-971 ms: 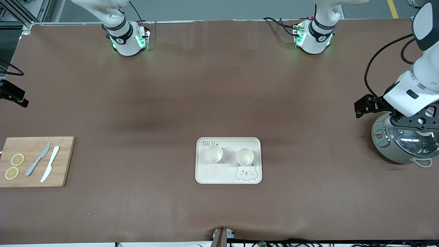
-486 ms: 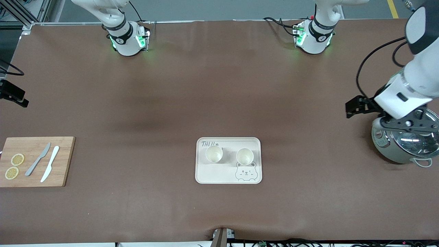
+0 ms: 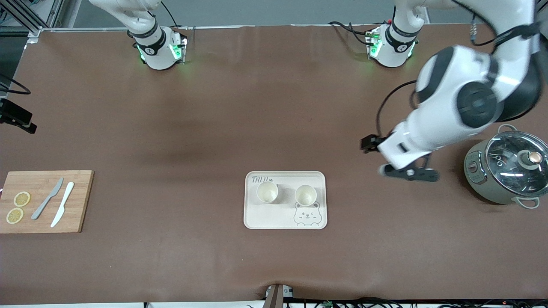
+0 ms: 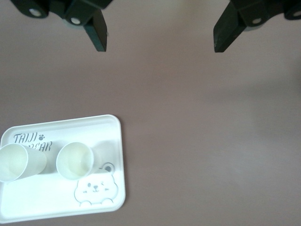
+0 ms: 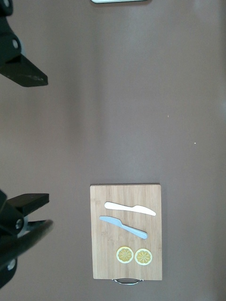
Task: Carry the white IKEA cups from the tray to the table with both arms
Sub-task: 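Move both grippers from rest toward the white cups on the tray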
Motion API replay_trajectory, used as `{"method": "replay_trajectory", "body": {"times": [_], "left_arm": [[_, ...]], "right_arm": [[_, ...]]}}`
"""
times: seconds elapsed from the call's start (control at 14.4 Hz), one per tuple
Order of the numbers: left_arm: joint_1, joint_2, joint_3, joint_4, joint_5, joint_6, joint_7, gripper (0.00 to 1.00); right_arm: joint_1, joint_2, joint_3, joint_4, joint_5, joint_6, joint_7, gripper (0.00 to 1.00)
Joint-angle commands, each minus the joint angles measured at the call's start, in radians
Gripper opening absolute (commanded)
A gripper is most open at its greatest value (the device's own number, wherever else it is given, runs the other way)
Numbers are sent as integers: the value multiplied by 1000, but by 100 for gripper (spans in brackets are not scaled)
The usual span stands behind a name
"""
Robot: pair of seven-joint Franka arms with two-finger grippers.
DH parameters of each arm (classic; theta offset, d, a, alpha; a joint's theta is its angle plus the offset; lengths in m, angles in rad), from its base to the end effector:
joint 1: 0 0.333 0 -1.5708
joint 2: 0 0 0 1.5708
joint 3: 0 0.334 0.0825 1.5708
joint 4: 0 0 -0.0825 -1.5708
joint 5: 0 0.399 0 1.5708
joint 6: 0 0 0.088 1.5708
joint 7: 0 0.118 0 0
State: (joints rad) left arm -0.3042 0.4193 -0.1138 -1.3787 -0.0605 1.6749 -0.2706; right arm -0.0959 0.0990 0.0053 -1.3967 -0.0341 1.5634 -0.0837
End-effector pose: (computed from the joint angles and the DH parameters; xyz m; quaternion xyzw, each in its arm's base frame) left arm 0.6343 -0.2746 0.4691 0.9947 -0.0650 -0.0745 0.0298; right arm 0.5997 -0.0587 0.6577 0.9993 -0.0042 0.0323 0.0197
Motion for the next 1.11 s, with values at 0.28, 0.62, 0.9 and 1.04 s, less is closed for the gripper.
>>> {"method": "replay_trajectory", "body": {"times": [0.28, 0.62, 0.9, 1.04], "left_arm": [[-6, 117, -7, 4, 8, 273, -74, 100], [22, 222, -7, 4, 8, 494, -61, 100], [-18, 314, -7, 4, 1, 638, -85, 100], [-64, 352, -6, 6, 8, 672, -128, 100]], "right_arm": [[54, 2, 2, 25, 5, -2, -1, 100], [122, 46, 4, 53, 98, 29, 136, 100], [321, 216, 4, 50, 119, 246, 470, 100], [418, 315, 1, 54, 89, 335, 582, 100]]}}
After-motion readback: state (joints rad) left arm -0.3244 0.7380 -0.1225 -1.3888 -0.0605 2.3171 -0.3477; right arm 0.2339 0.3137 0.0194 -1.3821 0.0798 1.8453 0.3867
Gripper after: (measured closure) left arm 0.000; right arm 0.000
